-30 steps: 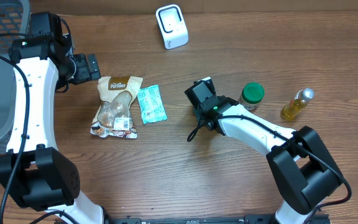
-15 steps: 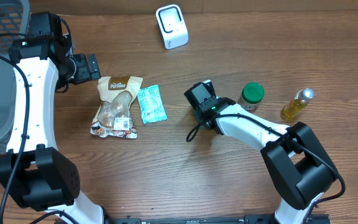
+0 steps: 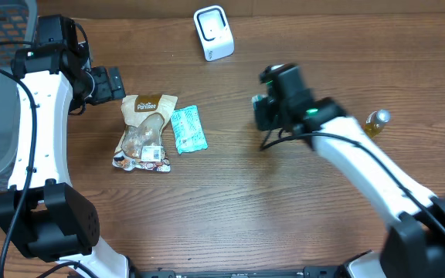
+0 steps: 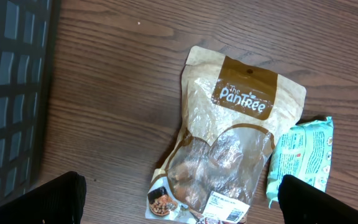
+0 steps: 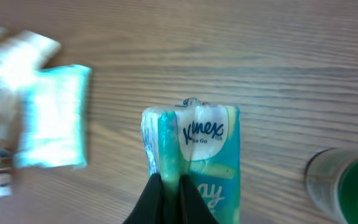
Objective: Scan the item barcode
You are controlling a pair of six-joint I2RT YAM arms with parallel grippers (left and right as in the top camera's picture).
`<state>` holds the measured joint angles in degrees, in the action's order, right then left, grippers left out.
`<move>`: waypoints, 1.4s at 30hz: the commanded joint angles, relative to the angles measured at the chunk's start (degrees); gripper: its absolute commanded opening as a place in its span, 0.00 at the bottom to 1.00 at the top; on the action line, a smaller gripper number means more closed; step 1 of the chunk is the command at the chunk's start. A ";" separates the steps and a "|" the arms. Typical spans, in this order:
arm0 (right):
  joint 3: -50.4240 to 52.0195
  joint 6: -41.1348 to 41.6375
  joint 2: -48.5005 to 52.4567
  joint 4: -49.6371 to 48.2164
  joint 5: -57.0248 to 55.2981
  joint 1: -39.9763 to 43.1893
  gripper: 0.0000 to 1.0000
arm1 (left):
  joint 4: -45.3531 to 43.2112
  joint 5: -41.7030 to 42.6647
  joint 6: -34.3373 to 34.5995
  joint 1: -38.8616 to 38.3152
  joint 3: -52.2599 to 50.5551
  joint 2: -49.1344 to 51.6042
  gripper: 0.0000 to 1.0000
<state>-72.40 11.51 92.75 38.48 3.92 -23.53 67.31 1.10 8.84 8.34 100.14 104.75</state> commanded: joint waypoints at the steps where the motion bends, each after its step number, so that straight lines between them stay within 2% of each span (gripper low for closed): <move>1: -0.63 0.46 -1.99 1.53 22.38 7.04 0.04 | -0.07 0.20 0.59 -0.22 1.25 -1.36 0.99; 3: -0.52 0.46 -1.75 1.95 33.48 11.58 0.04 | -0.07 0.20 0.59 -0.22 1.25 -1.36 0.99; 5: -0.52 0.39 -1.31 3.67 34.93 13.64 0.04 | -0.07 0.20 0.59 -0.22 1.25 -1.36 1.00; 10: -0.28 -2.62 2.19 8.61 19.96 10.10 0.04 | -0.07 0.20 0.59 -0.22 1.25 -1.36 0.99; 19: -0.31 -3.04 13.53 5.18 -0.96 -4.94 0.05 | -0.07 0.20 0.59 -0.22 1.25 -1.36 1.00; 20: -0.31 -3.04 13.79 4.15 -2.51 -6.36 0.10 | -0.07 0.20 0.59 -0.22 1.25 -1.36 1.00; 21: -0.33 -3.04 13.77 3.17 -3.87 -7.43 0.31 | -0.07 0.20 0.59 -0.22 1.25 -1.36 0.99; 22: -0.72 -3.02 13.77 2.51 -5.44 -8.28 0.35 | -0.07 0.22 0.59 -0.22 1.25 -1.36 0.99; 25: -3.30 -2.69 13.66 3.76 -5.99 -8.37 0.36 | -0.07 0.22 0.59 -0.22 1.25 -1.36 1.00; 28: -9.75 -2.34 13.66 10.08 -6.03 -6.67 0.41 | -0.07 0.22 0.59 -0.22 1.25 -1.36 1.00; 31: -10.43 2.91 13.70 13.38 -6.43 -3.85 0.39 | -0.07 0.20 0.59 -0.22 1.25 -1.36 0.99; 32: -10.05 3.98 13.79 13.86 -6.43 -3.13 0.32 | -0.07 0.22 0.59 -0.22 1.25 -1.36 1.00; 33: -9.31 5.31 13.79 14.23 -6.43 -2.19 0.19 | -0.07 0.20 0.59 -0.22 1.25 -1.36 1.00; 34: -8.72 5.90 13.79 14.40 -6.43 -1.57 0.10 | -0.07 0.20 0.59 -0.22 1.25 -1.36 1.00; 35: -7.85 6.51 13.79 14.73 -6.43 -0.74 0.04 | -0.07 0.20 0.59 -0.22 1.25 -1.36 1.00; 42: -0.66 6.54 13.79 12.96 -4.39 0.22 0.04 | -0.07 0.20 0.59 -0.22 1.25 -1.36 1.00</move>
<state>-76.01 16.93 106.89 52.62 -1.91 -22.76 67.31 1.13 8.84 8.34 100.14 104.75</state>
